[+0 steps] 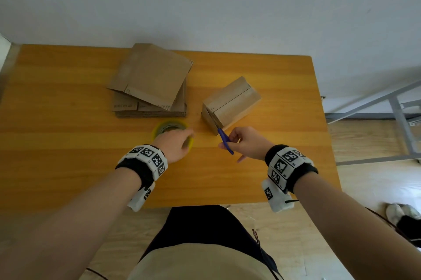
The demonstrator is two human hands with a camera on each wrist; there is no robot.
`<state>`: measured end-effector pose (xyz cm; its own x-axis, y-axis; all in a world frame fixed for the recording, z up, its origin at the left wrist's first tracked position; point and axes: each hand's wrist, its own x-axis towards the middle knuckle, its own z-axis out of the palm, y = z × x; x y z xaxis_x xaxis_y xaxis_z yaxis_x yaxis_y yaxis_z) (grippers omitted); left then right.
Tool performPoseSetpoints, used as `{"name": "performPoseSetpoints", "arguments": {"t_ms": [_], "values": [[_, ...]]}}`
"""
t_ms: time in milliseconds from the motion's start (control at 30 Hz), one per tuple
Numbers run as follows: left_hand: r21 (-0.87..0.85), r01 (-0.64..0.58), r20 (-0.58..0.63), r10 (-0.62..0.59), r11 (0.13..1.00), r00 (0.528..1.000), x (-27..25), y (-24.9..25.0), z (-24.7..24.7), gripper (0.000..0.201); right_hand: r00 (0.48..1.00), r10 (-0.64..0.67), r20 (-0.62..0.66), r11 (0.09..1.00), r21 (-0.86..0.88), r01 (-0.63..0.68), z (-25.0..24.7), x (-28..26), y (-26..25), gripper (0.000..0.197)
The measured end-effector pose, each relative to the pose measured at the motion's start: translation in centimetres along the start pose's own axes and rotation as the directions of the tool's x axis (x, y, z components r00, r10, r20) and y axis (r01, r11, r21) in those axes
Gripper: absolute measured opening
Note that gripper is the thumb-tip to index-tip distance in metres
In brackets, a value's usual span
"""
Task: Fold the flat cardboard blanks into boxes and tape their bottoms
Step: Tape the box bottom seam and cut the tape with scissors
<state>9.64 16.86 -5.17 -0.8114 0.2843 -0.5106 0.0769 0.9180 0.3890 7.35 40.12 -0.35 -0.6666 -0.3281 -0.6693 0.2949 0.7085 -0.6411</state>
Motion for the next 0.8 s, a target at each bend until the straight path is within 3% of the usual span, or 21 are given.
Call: {"name": "performPoseSetpoints", "arguments": {"t_ms": [100,167,267,800], "values": [[-0.189,-0.049,-0.259,-0.002,0.981,0.966,0.3,0.8,-1.8,0.045,1.0,0.015,-0.007,1.0,0.005,-0.015,-0.2,0.1,0.1,0.039],[-0.205,-0.16,-0.32,0.089,0.966,0.943,0.4,1.6,-3.4,0.067,1.0,0.016,0.001,1.0,0.001,-0.016,-0.3,0.1,0.1,0.039],[-0.126,-0.227,-0.27,0.187,0.966,0.944,1.1,2.4,-5.0,0.082,0.999,0.036,0.021,0.999,-0.002,-0.036,-0.2,0.2,-0.1,0.04],[-0.106,-0.166,-0.15,0.149,0.981,0.977,1.9,2.6,-7.7,0.066,0.971,0.145,0.191,0.988,-0.084,-0.131,-0.9,1.1,-1.5,0.054]]}}
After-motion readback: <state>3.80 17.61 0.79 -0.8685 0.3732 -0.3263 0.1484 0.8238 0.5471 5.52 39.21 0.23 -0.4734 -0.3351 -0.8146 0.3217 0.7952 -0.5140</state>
